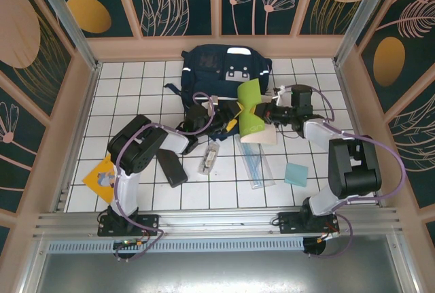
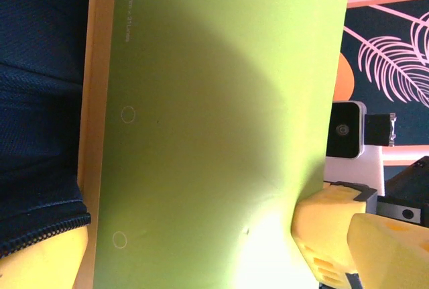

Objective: Pack books, pencil case, and school supplies into a backpack

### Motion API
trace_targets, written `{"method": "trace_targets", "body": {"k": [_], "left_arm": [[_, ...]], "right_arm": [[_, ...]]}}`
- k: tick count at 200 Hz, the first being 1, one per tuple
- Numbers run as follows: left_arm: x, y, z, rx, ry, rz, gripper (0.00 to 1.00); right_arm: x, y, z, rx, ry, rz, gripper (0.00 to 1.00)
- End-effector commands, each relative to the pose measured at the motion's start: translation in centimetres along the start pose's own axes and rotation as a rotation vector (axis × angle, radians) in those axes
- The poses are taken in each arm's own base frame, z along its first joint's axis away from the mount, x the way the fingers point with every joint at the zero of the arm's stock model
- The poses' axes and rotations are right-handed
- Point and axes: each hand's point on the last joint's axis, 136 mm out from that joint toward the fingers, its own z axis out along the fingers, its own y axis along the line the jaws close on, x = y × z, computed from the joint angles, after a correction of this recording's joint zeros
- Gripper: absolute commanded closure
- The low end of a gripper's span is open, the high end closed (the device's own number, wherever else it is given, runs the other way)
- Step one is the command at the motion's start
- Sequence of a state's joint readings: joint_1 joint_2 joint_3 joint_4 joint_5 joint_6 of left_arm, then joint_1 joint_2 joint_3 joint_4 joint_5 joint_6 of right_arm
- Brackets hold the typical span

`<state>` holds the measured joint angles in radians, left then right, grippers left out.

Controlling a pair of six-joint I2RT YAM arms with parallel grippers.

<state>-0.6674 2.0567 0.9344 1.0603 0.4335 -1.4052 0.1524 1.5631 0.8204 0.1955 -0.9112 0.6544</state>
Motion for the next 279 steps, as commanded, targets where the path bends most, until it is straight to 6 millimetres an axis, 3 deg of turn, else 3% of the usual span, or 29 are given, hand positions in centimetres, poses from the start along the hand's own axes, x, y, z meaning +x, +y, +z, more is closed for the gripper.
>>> {"method": "trace_targets", "body": {"k": [1,44,55,85,123,149,173,197,214,235,248,262,279], "left_arm": [[-0.2,0.5,0.1,0.013,0.003,-0.011,0.01],[-0.1,3.0,0.2,-0.129,0.018,0.044,0.01],[-0.5,2.2,0.9,-0.131,0.02,0.072,0.01],[-0.6,2.7,1.7,-0.153,0.039,0.095,0.04],[-0.2,5.6,2.5,-0.203,0.073,0.059,0.11],[0.0,6.2,2.4,-0.208,0.078,0.05,0.15],[0.1,5.7,2.4,-0.187,0.085,0.058,0.23],[-0.1,5.6,2.4,-0.218,0.088,0.098,0.25],[-0.1,5.5,2.2,-0.228,0.084,0.116,0.37],[0.1,5.3,2.0,-0.221,0.088,0.121,0.67],[0.0,4.8,1.9,-0.212,0.085,0.121,0.85],[-0.1,3.8,1.7,-0.194,0.077,0.124,1.0],[-0.3,1.7,1.5,-0.16,0.066,0.131,1.0]], "right_arm": [[0.2,-2.9,-0.7,0.089,-0.025,0.028,1.0],[-0.9,-8.0,-4.5,0.268,-0.117,0.096,1.0],[-0.9,-8.6,-4.7,0.281,-0.124,0.098,1.0],[-0.7,-9.7,-3.4,0.291,-0.087,0.094,1.0],[0.3,-11.8,-0.9,0.325,-0.015,0.098,1.0],[0.4,-11.9,0.1,0.311,-0.002,0.097,1.0],[0.3,-9.9,1.2,0.246,0.015,0.056,1.0],[-0.1,-8.0,1.5,0.209,0.018,0.009,1.0],[-0.2,-7.9,1.4,0.221,0.022,0.0,1.0],[-0.1,-8.6,1.1,0.267,0.027,0.008,1.0],[-0.2,-8.8,0.8,0.297,0.014,0.021,0.89],[-0.7,-8.8,0.2,0.335,-0.016,0.041,0.68],[-1.8,-8.2,-1.0,0.384,-0.084,0.067,0.43]]}}
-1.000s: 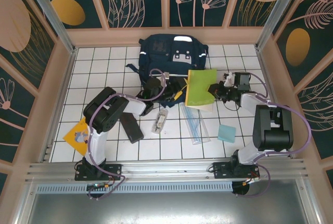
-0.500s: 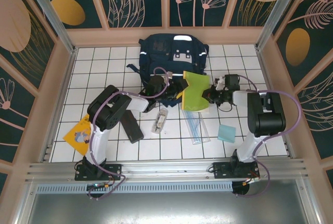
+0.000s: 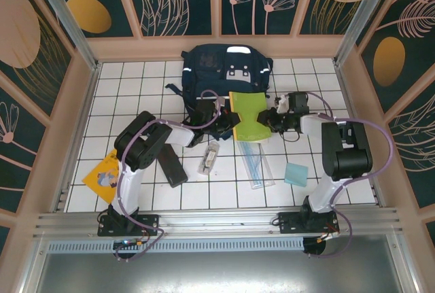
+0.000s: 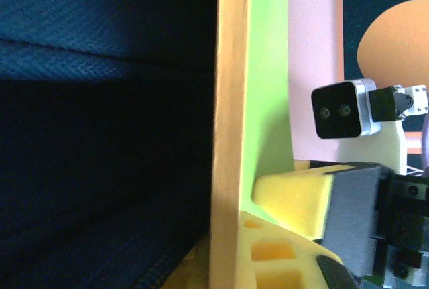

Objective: Pack books, pencil case, and school supplies into a backpack

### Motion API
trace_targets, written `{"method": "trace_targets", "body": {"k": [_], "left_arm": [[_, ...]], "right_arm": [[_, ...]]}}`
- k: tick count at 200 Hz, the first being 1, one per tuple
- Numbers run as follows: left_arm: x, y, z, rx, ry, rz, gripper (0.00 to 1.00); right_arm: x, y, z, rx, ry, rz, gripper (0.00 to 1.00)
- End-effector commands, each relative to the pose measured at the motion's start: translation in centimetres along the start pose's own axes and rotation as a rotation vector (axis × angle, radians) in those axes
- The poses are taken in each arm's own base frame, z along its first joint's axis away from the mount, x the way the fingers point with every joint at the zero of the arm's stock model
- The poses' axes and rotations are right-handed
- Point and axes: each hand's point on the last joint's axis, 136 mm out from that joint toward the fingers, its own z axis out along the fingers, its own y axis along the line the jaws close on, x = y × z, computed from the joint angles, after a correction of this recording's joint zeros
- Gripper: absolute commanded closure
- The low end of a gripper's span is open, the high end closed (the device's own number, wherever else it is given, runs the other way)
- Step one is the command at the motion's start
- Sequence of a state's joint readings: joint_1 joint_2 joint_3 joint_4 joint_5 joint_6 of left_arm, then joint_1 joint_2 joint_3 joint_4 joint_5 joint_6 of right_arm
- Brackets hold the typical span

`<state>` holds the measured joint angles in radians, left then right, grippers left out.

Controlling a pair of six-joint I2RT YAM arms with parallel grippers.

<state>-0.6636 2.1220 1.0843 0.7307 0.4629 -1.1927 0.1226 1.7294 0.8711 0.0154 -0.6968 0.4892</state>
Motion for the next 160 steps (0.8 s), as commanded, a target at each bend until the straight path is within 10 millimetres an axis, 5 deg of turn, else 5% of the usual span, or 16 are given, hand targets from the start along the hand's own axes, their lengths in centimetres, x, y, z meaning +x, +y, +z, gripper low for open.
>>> {"method": "trace_targets", "body": {"k": [1,11,20,24,55,81,122,160], "left_arm": [[-0.7,-2.7,-1.2,0.045,-0.024,0.025,1.0],[-1.0,-4.2,-1.7,0.075,-0.036,0.024,1.0],[-1.5,-5.8,-2.3,0.108,-0.055,0.027,1.0],[-1.7,-6.5,-2.5,0.12,-0.067,0.027,1.0],[-4.4,-10.7,-4.9,0.193,-0.217,0.06,1.0],[-6.7,-11.8,-5.7,0.205,-0.336,0.05,1.0],[-7.9,-12.7,-5.9,0.315,-0.397,-0.04,1.0],[-7.5,-12.8,-7.1,0.35,-0.414,-0.066,1.0]], "right_arm": [[-1.7,0.8,-2.1,0.085,-0.091,0.02,0.42],[-2.3,1.4,-3.3,0.108,-0.139,0.034,0.3],[-2.8,1.9,-4.4,0.126,-0.183,0.044,0.04],[-3.0,2.1,-5.0,0.135,-0.203,0.049,0.01],[-3.2,4.5,-8.1,0.124,-0.277,0.076,0.01],[-1.9,8.4,-8.8,-0.034,-0.31,0.092,0.01],[0.6,13.7,-7.1,-0.27,-0.319,0.114,0.01],[1.1,15.8,-4.6,-0.373,-0.301,0.121,0.02]]}}
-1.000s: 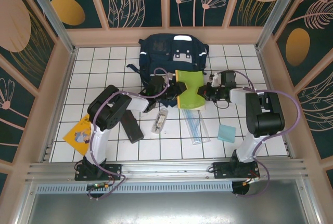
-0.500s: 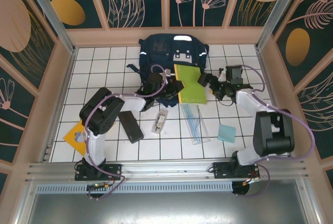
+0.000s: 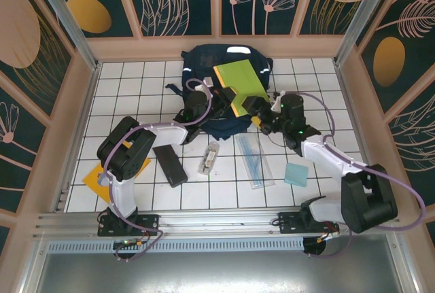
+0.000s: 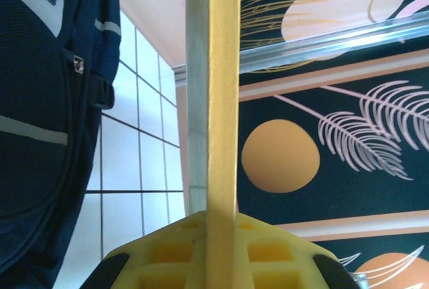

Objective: Pack books, pencil case, and school supplies into a backpack

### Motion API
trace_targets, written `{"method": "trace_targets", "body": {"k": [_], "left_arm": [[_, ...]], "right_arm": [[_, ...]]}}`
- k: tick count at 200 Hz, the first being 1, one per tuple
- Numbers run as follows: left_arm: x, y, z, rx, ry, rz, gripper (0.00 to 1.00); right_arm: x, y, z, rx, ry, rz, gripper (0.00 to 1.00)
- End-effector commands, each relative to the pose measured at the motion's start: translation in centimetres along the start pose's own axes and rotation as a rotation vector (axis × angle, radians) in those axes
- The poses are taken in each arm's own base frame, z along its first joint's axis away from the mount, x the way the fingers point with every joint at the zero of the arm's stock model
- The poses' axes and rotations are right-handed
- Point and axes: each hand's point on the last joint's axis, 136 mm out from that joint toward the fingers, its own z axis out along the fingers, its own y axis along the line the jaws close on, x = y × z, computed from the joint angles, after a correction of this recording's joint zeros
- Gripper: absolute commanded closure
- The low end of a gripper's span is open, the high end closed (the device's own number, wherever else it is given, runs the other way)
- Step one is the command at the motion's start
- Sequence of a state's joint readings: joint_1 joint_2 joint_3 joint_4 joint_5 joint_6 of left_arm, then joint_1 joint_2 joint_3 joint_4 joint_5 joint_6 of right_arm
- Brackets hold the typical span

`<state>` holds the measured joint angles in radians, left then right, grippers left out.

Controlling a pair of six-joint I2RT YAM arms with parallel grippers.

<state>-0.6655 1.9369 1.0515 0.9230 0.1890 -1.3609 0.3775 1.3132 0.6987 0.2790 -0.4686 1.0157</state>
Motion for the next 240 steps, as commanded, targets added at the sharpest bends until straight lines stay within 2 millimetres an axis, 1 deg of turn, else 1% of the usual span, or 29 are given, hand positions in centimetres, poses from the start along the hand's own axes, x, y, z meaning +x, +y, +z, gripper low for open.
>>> {"method": "trace_targets", "body": {"k": [1,13,25,29,30,33,40,41,45,62,67,70,79,85,89,94,97,104,118,124,125,126,138,148,166,175,203,222,240], "left_arm": [[-1.2,-2.9,-1.0,0.115,-0.061,-0.024,1.0],[-1.0,-2.7,-1.4,0.104,-0.055,-0.021,1.0],[-0.8,-2.4,-1.8,0.095,-0.049,-0.026,1.0],[-0.8,-2.6,-1.8,0.098,-0.05,-0.029,1.0],[-0.8,-2.6,-1.8,0.099,-0.051,-0.03,1.0],[-0.6,-1.7,-2.1,0.079,-0.047,-0.035,1.0],[-0.4,-1.3,-2.4,0.074,-0.044,-0.044,1.0],[-0.4,-1.2,-2.4,0.072,-0.043,-0.045,1.0],[-0.3,-1.2,-2.5,0.071,-0.042,-0.048,1.0],[-0.1,-1.0,-2.6,0.073,-0.03,-0.053,1.0],[0.1,-1.2,-2.6,0.079,-0.023,-0.049,0.93],[0.1,-1.3,-2.5,0.082,-0.017,-0.046,0.87],[0.4,-1.6,-2.4,0.082,0.003,-0.021,0.55],[0.7,-1.5,-2.2,0.065,0.022,0.004,0.38],[0.9,-1.3,-2.1,0.046,0.035,0.028,0.31],[1.2,-0.6,-2.1,0.008,0.056,0.064,0.25],[1.1,-1.3,-1.7,0.009,0.063,0.095,0.22],[1.1,-1.1,-1.6,-0.034,0.082,0.163,0.16],[1.1,-0.1,-1.3,-0.136,0.13,0.321,0.15],[1.0,0.0,-1.1,-0.168,0.148,0.388,0.15],[1.1,0.3,-1.2,-0.178,0.156,0.415,0.15],[1.0,0.0,-1.1,-0.177,0.156,0.415,0.15],[0.8,0.9,-0.7,-0.255,0.202,0.558,0.15],[0.6,2.4,-0.4,-0.336,0.253,0.663,0.15],[-0.1,4.3,0.3,-0.442,0.321,0.838,0.15],[-0.6,5.1,0.9,-0.481,0.344,0.915,0.15],[-1.2,8.1,1.8,-0.576,0.45,1.103,0.16],[-1.2,10.2,2.4,-0.613,0.534,1.197,0.16],[-1.0,12.1,2.8,-0.641,0.597,1.249,0.16]], "right_arm": [[-1.1,3.0,0.9,-0.143,-0.063,0.019,0.02],[-1.5,3.4,1.3,-0.164,-0.085,0.008,0.05],[-2.2,4.0,1.3,-0.192,-0.119,-0.006,0.15],[-2.4,4.2,1.3,-0.199,-0.132,-0.009,0.19],[-2.5,4.2,1.3,-0.2,-0.137,-0.01,0.21],[-2.7,4.4,1.2,-0.207,-0.146,-0.014,0.26],[-3.1,4.7,1.1,-0.214,-0.169,-0.02,0.41],[-3.2,4.8,1.1,-0.214,-0.172,-0.021,0.44],[-3.5,4.8,1.1,-0.211,-0.184,-0.021,0.55],[-4.1,4.9,1.1,-0.201,-0.211,-0.033,0.92],[-4.2,4.9,1.2,-0.194,-0.213,-0.037,1.0],[-4.3,4.8,1.2,-0.189,-0.214,-0.039,1.0],[-4.5,4.7,1.3,-0.172,-0.215,-0.049,1.0],[-4.7,4.6,1.3,-0.159,-0.217,-0.055,1.0],[-4.9,4.5,1.1,-0.153,-0.219,-0.06,1.0],[-5.1,4.4,1.0,-0.145,-0.223,-0.068,1.0],[-5.2,4.3,0.8,-0.139,-0.226,-0.071,1.0],[-5.7,4.0,0.3,-0.125,-0.237,-0.079,1.0],[-6.8,3.2,-0.9,-0.078,-0.265,-0.096,1.0],[-7.3,2.7,-1.6,-0.054,-0.279,-0.102,1.0],[-7.4,2.6,-1.7,-0.05,-0.281,-0.103,1.0],[-7.5,2.5,-1.8,-0.046,-0.283,-0.105,1.0],[-8.5,1.4,-3.2,0.006,-0.306,-0.116,1.0],[-9.2,0.4,-4.3,0.046,-0.324,-0.116,1.0],[-10.1,-1.4,-6.2,0.115,-0.347,-0.115,1.0],[-10.4,-2.0,-7.0,0.141,-0.354,-0.121,1.0],[-11.0,-3.6,-8.9,0.206,-0.381,-0.126,1.0],[-11.2,-4.3,-9.7,0.216,-0.388,-0.118,1.0],[-11.1,-4.9,-9.9,0.224,-0.383,-0.113,1.0]]}}
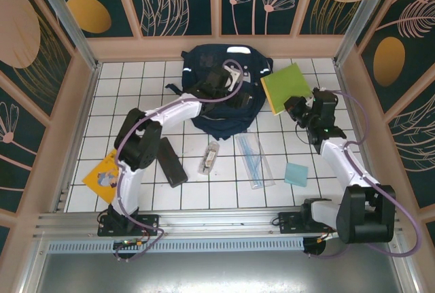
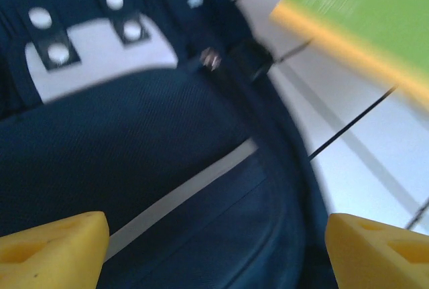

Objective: Pack books, pencil case, and school supplies into a backpack

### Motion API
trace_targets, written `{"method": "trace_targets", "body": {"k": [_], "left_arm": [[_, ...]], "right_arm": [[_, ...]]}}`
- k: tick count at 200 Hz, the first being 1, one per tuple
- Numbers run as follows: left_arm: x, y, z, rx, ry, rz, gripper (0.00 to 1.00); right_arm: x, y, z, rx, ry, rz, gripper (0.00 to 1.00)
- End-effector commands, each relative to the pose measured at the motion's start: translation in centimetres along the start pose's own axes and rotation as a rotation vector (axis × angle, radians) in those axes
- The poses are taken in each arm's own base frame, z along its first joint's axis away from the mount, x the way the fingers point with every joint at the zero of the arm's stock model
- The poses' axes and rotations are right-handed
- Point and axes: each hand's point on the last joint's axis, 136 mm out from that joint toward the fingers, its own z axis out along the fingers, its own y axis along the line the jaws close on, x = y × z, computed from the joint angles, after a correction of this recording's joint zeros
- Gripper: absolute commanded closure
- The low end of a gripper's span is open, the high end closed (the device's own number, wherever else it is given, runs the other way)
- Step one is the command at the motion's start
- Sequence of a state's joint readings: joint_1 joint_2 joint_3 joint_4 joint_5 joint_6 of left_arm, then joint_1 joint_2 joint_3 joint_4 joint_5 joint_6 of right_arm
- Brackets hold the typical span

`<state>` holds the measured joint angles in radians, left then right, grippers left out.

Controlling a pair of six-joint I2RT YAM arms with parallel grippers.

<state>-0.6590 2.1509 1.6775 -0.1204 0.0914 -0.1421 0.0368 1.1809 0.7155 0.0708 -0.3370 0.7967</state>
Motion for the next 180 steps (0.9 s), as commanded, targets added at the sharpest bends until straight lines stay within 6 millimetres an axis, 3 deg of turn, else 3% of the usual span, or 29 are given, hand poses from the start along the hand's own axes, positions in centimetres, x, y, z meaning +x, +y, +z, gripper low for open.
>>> {"method": "trace_targets", "body": {"k": [1,43,69,93,109,139,180], "left_arm": [[4.0,1.7,1.6,-0.053,0.175,0.205,0.16],[6.2,2.7,4.5,-0.072,0.251,0.291,0.15],[9.1,3.2,6.2,-0.054,0.357,0.298,0.13],[10.9,1.2,5.1,0.064,0.45,0.235,0.07],[10.5,-0.4,3.4,0.137,0.437,0.191,0.05],[7.1,-2.4,0.2,0.205,0.328,0.172,0.05],[6.0,-3.0,-0.8,0.229,0.322,0.168,0.06]], "right_arm": [[-0.6,0.4,-1.0,-0.019,-0.019,-0.053,1.0],[0.3,-0.7,-0.5,-0.005,0.016,-0.047,1.0],[0.3,-1.0,-0.6,0.002,0.023,-0.049,1.0],[0.0,-1.0,-0.9,0.011,0.017,-0.057,1.0],[-0.1,-1.1,-0.9,0.016,0.011,-0.059,1.0],[0.2,-1.5,-0.3,0.01,0.027,-0.043,1.0],[0.8,-1.9,0.2,0.008,0.052,-0.032,1.0]]}}
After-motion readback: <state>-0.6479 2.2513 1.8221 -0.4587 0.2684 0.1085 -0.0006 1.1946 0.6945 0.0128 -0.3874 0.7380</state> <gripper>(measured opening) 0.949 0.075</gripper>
